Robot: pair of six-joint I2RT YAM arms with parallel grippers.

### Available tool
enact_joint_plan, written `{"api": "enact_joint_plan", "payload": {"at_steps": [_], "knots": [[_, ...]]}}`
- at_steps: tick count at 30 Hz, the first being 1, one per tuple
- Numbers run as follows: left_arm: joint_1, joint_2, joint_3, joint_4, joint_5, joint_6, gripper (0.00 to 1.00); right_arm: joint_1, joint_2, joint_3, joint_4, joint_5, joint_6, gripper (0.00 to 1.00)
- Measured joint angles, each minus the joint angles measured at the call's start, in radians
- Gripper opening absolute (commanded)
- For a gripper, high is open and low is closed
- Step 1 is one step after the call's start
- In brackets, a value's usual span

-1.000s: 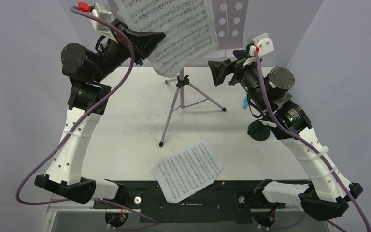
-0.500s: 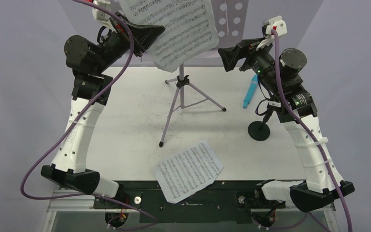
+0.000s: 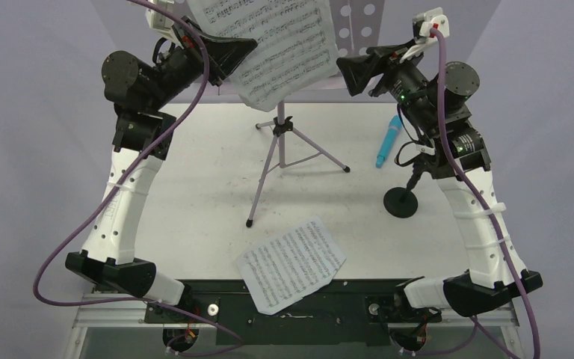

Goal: Set up the instrument practice props

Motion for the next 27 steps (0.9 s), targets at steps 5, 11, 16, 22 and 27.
{"api": "enact_joint_plan", "payload": {"at_steps": [5, 11, 16, 22, 27], "knots": [[0.000, 0.005, 0.005, -0.011, 0.000, 0.001, 0.00, 0.000, 0.030, 0.049, 0.016, -0.001, 0.009, 0.57], [0.000, 0.008, 0.011, -0.014, -0.001, 0.003, 0.00, 0.000, 0.074, 0.080, 0.023, 0.000, 0.018, 0.44], [0.000, 0.011, 0.011, -0.020, -0.005, 0.009, 0.00, 0.000, 0.099, 0.086, 0.023, 0.002, 0.024, 0.35], [0.000, 0.019, 0.012, -0.032, -0.012, 0.019, 0.00, -0.002, 0.106, 0.084, 0.043, 0.004, 0.030, 0.30], [0.000, 0.019, 0.012, -0.035, -0.016, 0.031, 0.00, -0.005, 0.106, 0.084, 0.063, 0.012, 0.034, 0.22]]}}
